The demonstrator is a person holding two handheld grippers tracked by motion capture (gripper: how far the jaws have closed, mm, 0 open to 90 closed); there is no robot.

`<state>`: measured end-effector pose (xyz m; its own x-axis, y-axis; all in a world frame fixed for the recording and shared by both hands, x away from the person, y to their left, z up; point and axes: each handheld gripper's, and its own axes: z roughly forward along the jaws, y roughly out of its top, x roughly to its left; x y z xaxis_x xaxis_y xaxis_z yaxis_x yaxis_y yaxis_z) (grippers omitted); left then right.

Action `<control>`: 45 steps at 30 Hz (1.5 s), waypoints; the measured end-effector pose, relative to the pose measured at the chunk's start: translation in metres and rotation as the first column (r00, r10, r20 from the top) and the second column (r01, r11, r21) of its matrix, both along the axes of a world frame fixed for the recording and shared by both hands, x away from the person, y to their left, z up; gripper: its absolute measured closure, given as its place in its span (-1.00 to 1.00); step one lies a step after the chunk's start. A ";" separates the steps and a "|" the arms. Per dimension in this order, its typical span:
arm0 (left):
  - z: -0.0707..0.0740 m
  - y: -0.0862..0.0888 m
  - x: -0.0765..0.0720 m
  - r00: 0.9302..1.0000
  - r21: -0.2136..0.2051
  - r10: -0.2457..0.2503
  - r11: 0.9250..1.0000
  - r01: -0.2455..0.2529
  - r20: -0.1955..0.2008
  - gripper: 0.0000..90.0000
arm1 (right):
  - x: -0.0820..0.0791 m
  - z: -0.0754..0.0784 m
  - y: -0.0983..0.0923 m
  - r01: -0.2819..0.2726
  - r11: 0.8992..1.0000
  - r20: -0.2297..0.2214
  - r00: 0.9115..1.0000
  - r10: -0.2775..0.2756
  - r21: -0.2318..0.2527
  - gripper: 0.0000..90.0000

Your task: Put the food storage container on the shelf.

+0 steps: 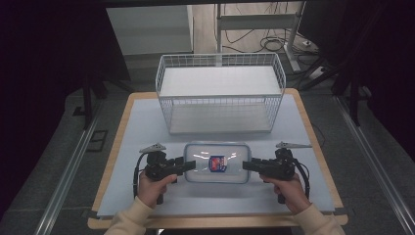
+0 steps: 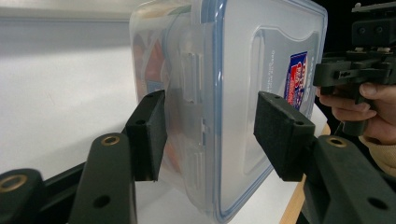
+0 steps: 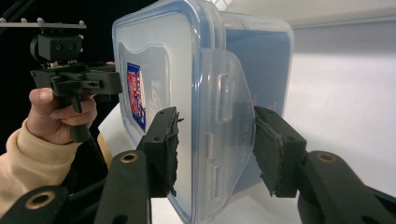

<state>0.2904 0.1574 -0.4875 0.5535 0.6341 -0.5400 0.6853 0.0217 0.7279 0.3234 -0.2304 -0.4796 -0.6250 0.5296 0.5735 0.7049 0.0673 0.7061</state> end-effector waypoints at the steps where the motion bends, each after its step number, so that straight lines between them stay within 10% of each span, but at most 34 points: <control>1: 0.001 0.000 0.001 1.000 0.001 -0.002 1.000 0.002 0.003 0.01 | 0.000 0.002 0.000 0.000 1.000 0.006 1.000 0.000 -0.002 0.17; 45: 0.131 0.002 0.056 0.985 0.023 0.013 1.000 -0.017 0.173 0.00 | 0.052 0.127 0.007 0.016 1.000 0.215 0.976 -0.013 -0.011 0.14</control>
